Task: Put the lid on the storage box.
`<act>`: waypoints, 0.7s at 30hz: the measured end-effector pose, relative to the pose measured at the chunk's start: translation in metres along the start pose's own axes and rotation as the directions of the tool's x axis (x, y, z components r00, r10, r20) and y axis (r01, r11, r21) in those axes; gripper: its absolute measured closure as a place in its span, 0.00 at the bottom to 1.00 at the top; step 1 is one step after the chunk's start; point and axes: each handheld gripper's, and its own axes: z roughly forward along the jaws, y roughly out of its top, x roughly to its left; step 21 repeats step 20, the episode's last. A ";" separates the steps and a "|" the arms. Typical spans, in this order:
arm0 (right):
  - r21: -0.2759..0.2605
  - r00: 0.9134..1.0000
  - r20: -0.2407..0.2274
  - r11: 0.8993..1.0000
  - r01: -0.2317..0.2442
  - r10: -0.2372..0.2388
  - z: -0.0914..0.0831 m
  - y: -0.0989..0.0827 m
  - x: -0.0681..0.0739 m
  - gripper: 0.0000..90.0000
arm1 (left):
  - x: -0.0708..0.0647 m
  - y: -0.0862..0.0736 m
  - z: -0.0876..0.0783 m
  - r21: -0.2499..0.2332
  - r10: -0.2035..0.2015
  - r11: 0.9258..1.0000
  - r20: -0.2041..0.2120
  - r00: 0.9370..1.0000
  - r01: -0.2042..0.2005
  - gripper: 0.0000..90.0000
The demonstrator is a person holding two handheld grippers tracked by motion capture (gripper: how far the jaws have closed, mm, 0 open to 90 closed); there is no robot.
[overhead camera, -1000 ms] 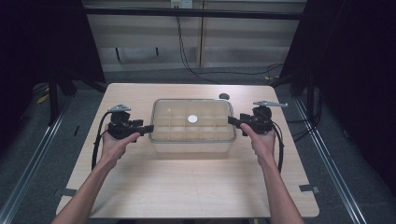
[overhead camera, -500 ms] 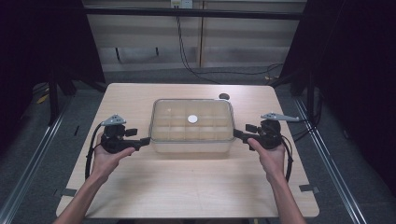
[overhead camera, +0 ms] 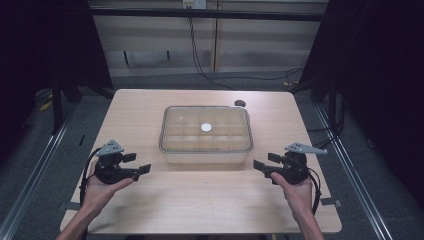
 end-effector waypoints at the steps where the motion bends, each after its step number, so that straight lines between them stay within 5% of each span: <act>1: 0.000 1.000 0.000 1.000 0.000 0.000 0.000 0.000 0.000 0.30 | 0.000 0.000 0.000 0.000 0.000 1.000 0.000 1.000 0.000 0.28; 11: 0.004 1.000 0.004 1.000 -0.023 0.023 -0.019 -0.035 0.008 0.28 | -0.014 -0.031 -0.013 0.028 -0.017 0.999 0.030 0.999 0.016 0.26; 14: 0.004 0.999 0.007 0.999 -0.037 0.037 -0.023 -0.046 0.008 0.28 | -0.018 -0.040 -0.014 0.036 -0.053 0.998 0.024 0.998 0.052 0.21; 21: -0.009 0.998 0.024 0.998 -0.064 0.065 -0.029 -0.064 0.009 0.28 | -0.027 -0.061 -0.014 0.054 -0.045 0.998 0.032 0.998 0.043 0.20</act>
